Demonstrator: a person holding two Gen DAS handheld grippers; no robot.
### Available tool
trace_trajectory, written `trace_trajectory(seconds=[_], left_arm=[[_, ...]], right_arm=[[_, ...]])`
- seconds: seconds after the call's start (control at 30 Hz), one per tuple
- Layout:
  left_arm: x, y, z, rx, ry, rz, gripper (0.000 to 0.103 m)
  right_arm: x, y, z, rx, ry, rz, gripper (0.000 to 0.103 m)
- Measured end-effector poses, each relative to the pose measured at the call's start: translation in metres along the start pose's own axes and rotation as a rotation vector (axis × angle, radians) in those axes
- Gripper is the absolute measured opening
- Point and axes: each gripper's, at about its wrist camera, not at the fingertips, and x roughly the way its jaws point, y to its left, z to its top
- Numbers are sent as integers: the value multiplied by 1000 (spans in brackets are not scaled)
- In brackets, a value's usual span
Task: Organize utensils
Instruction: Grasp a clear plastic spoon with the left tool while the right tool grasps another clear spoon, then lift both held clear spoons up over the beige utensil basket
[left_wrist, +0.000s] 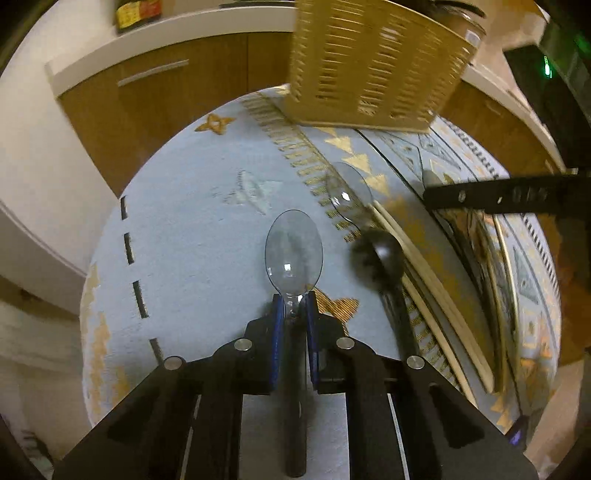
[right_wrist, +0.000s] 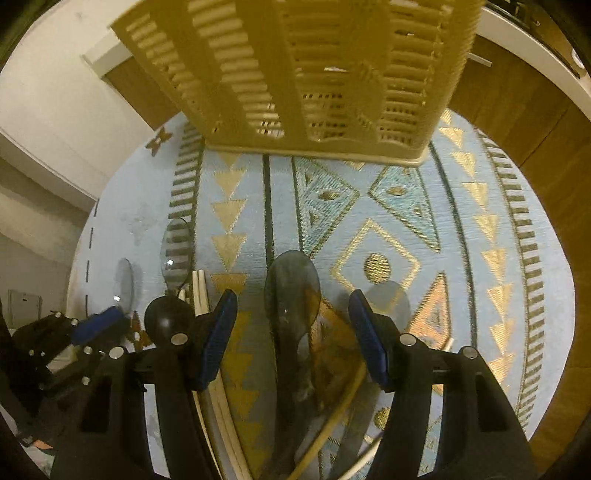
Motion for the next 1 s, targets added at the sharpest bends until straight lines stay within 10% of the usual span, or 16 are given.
trace_trajectory(seconds=[0.2,0.33,0.6,0.73,1.0], left_arm=[[2,3,3,4,1,-11,16],[0,4,8,23,-2,23,49],[24,-4,40,75,71,37,49],[28,-15,45,124,65,102,31],[-4,-12,33,69,-95,51,31]], right_arm=[[9,18,-3,-45,6,-55,59],[11,27,-6,-72,14,-87,59],[19,48,-14,-105,23,-157,35],[18,48,-18,-101,21,-139,29],[-10,38,-38,-101,-108,-57,28]])
